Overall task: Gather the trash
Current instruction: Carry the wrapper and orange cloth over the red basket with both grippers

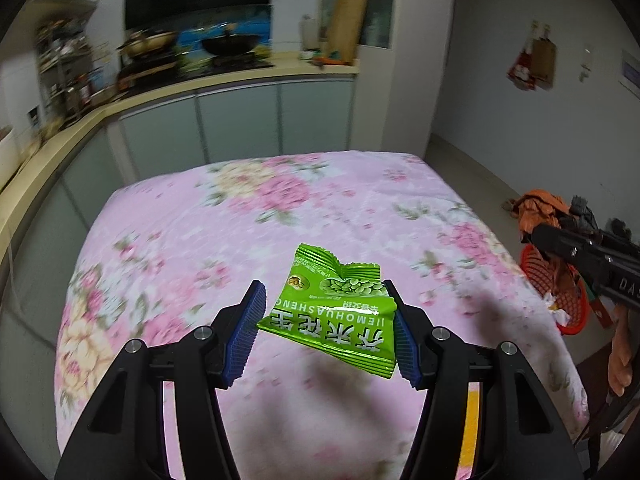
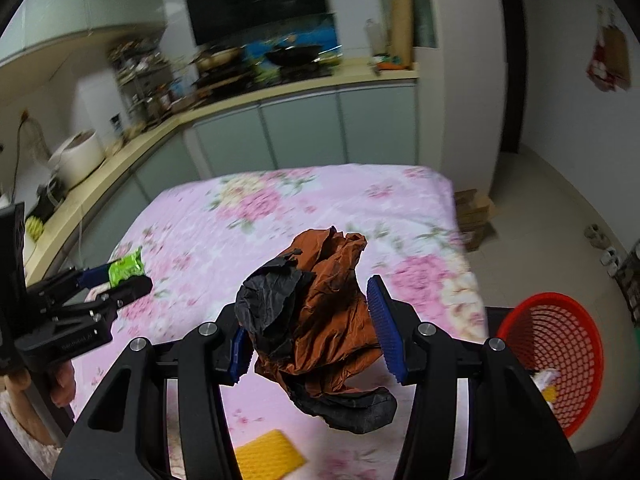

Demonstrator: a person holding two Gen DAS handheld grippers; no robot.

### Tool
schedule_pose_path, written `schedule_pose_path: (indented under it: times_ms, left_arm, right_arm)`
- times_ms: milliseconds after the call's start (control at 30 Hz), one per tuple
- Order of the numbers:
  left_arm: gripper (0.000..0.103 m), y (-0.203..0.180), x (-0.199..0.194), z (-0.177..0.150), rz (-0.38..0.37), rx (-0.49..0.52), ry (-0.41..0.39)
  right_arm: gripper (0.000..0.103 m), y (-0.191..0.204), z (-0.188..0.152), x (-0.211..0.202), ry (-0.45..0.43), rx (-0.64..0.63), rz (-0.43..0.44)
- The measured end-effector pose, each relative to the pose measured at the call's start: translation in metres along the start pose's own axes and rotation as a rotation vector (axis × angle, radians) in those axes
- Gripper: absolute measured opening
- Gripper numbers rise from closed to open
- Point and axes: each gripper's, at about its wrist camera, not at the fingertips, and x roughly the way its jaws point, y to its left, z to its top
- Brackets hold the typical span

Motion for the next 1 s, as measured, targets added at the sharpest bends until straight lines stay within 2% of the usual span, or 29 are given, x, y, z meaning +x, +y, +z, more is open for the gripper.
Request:
schedule_pose_path:
  times_ms: [200, 400, 733, 900, 1000]
  left_arm:
    - [0.056, -0.053, 0.017, 0.020, -0.090, 0.085, 0.008]
    - [0.056, -0.118, 0.041, 0.035, -0.212, 0.183, 0.049]
    - [0.056, -0.231, 0.098, 0.037, -0.390, 0.339, 0.194]
    - [0.056, -0.277, 0.125, 0.030, -0.451, 0.401, 0.273]
    - [0.056, -0.297, 0.139, 0.025, -0.463, 0.436, 0.306]
  right_arm:
    - [0.050, -0.050, 0.003, -0.019, -0.030, 0.101, -0.065]
    - [0.050, -0.104, -0.004, -0.040, -0.058, 0.222, -0.149]
    - [0.050, -0.189, -0.038, -0.060, -0.042, 0.466, -0.286]
    - [0.050, -0.220, -0.056, -0.057, -0.019, 0.580, -0.295]
    - [0.050, -0.235, -0.064, -0.048, 0.008, 0.638, -0.286]
